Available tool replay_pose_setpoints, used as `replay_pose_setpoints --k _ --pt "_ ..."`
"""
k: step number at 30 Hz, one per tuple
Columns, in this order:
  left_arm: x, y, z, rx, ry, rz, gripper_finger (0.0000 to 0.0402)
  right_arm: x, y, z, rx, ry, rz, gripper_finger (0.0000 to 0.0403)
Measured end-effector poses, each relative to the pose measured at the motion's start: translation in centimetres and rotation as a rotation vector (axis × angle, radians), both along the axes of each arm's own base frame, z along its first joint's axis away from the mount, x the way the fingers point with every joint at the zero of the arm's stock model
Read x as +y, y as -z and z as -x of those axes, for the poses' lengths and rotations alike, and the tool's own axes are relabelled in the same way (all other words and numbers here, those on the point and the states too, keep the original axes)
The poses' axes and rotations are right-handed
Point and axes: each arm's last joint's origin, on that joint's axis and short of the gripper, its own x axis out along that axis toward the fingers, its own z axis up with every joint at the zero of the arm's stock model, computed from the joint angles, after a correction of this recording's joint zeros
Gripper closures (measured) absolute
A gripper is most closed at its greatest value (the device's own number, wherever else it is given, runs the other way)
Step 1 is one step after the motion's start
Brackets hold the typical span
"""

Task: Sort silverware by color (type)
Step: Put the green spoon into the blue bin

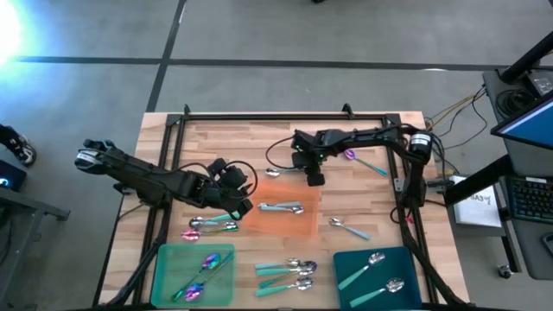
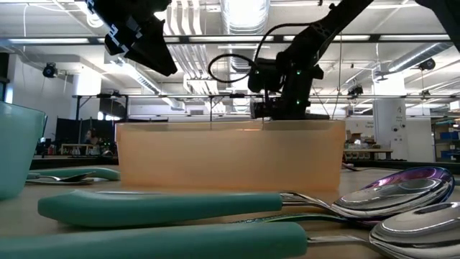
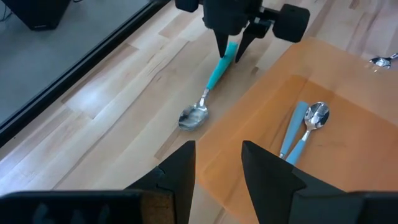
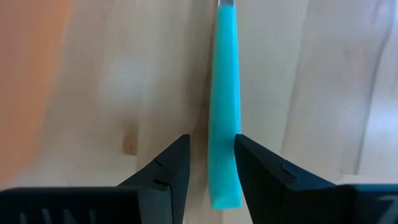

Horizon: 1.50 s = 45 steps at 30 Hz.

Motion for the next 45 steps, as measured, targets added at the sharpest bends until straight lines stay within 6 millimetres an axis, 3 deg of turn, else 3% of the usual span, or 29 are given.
replay_pose_setpoints --k 8,17,23,31,37,45 --pt "0.0 0.0 0.0 0.003 0.0 -0.001 0.0286 0.0 2.1 -0.1 0.063 0.028 -0.038 0.0287" --pt "0.0 0.0 0.0 0.004 0.001 -0.001 0.0286 0.0 1.6 0.1 0.056 0.111 -0.057 0.0341" --pt "0.0 0.0 0.0 0.0 0.001 -0.001 0.0286 0.0 0.0 0.4 0.082 0.159 -0.074 0.0341" --pt "0.0 0.0 -0.1 -0.007 0.002 0.001 0.0286 0.5 -5.0 1.8 0.036 0.221 -0.081 0.0341" --pt "0.0 -0.1 -0.1 -0.009 0.007 -0.003 0.0286 3.4 -9.4 4.5 0.026 0.314 -0.136 0.0341" --pt "-0.1 -0.2 -0.4 -0.021 0.027 -0.03 0.0286 12.1 -13.2 9.4 0.035 0.335 -0.255 0.0341"
